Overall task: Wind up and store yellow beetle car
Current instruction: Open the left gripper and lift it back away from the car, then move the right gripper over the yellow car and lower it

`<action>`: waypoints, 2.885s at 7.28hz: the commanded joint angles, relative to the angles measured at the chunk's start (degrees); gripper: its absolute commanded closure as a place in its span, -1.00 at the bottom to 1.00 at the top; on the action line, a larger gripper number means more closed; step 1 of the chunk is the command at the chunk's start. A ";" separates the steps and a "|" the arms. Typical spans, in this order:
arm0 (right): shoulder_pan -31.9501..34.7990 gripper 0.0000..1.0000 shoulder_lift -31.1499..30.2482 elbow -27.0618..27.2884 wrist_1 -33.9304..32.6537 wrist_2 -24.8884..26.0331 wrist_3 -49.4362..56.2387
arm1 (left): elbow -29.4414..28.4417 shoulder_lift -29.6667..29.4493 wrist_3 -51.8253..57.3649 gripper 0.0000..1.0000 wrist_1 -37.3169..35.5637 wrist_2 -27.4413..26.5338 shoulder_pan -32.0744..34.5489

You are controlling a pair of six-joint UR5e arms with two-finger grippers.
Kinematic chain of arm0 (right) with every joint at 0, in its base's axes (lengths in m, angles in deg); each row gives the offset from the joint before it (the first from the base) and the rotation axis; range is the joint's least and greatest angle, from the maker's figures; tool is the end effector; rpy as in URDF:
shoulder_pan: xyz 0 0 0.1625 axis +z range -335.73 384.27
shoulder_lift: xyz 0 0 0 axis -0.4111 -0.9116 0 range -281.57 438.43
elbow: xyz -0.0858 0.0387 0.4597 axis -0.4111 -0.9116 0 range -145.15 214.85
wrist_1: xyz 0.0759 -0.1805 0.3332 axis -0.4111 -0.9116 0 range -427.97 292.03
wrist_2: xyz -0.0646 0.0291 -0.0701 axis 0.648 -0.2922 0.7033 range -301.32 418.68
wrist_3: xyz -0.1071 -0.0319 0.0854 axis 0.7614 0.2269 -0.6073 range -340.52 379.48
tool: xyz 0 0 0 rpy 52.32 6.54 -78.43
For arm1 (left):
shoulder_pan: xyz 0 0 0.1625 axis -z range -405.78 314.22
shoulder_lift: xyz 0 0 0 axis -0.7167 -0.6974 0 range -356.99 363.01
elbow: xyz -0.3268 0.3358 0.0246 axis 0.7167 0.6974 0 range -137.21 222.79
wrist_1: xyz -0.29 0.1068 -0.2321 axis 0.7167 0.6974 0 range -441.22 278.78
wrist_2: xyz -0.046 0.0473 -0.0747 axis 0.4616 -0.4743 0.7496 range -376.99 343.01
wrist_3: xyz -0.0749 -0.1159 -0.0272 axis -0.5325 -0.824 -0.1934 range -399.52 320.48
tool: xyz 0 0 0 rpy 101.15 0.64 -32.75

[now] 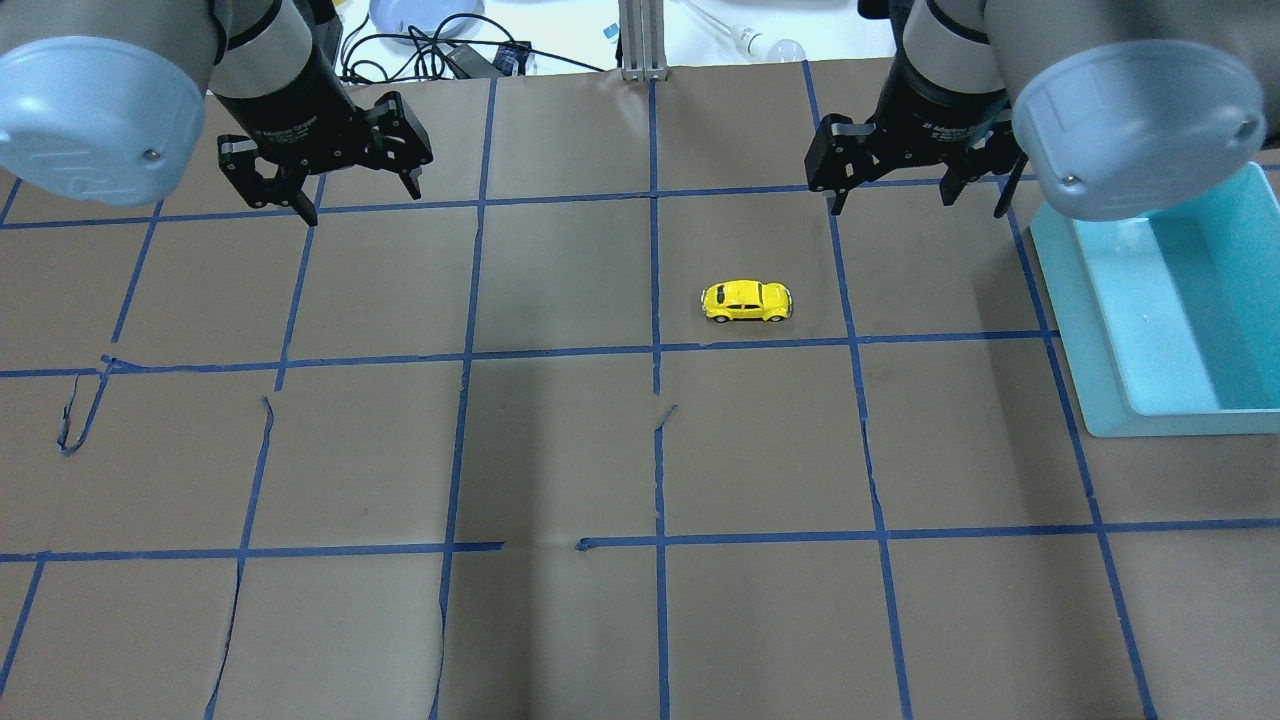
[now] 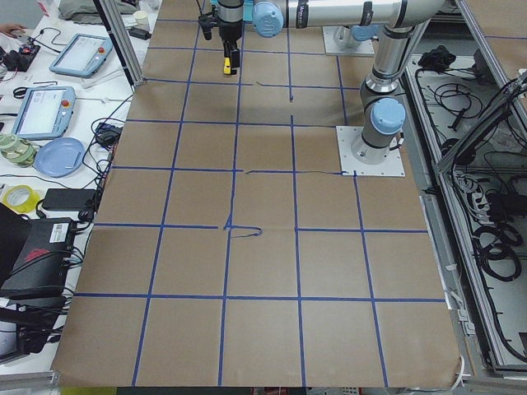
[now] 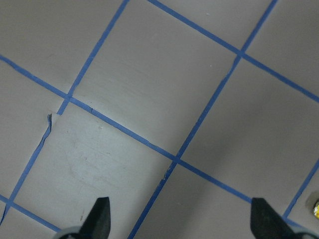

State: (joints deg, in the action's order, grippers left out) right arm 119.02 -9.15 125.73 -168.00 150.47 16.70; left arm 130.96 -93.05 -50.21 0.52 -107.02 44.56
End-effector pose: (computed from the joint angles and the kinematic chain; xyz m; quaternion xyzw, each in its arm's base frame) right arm 0.1697 -0.4851 0.4825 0.0162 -0.9980 0.0595 0.0117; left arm -0.1364 -0.5198 0.4690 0.0901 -0.9953 0.0350 0.0031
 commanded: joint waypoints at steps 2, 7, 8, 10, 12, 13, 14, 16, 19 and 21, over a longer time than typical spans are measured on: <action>0.00 -1.00 0.04 0.00 -0.17 0.06 0.49 | 0.78 1.13 7.09 -1.00 1.76 2.39 0.19; 0.53 -1.00 5.47 -0.35 -1.83 -0.55 2.15 | 0.95 1.74 11.46 -1.00 4.56 3.02 0.01; 0.88 -1.00 7.84 -0.26 -6.72 -0.73 6.16 | 0.95 2.01 11.13 -1.00 5.88 3.02 0.10; 1.06 -1.00 12.32 -0.35 -9.47 -0.99 23.61 | 0.95 2.53 10.95 -1.00 7.72 2.93 0.19; 1.41 -1.00 15.40 -0.26 -11.42 -5.19 35.33 | 1.04 2.80 12.43 -1.00 8.17 2.32 0.19; 1.50 -1.00 17.59 -0.26 -14.12 -5.82 42.26 | 1.65 3.67 13.75 -1.00 8.96 2.14 0.19; 1.58 -1.00 18.92 -0.26 -15.19 -5.91 50.76 | 2.96 5.16 14.02 -1.00 9.14 1.96 0.19; 1.58 -1.00 21.64 -0.26 -18.70 -8.88 62.48 | 6.47 7.63 14.38 -1.00 8.88 -4.78 0.19; 3.07 -1.00 27.10 -0.18 -21.88 -8.38 80.51 | 8.69 10.27 15.87 -1.00 8.44 -4.72 0.19; 5.79 -1.00 29.29 0.00 -21.71 -5.50 84.76 | 7.99 9.14 15.18 -1.00 6.61 3.20 -0.42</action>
State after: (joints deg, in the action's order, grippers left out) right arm 123.21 18.60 125.60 -189.71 143.11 98.52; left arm 139.29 -83.39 -34.62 8.38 -109.49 44.55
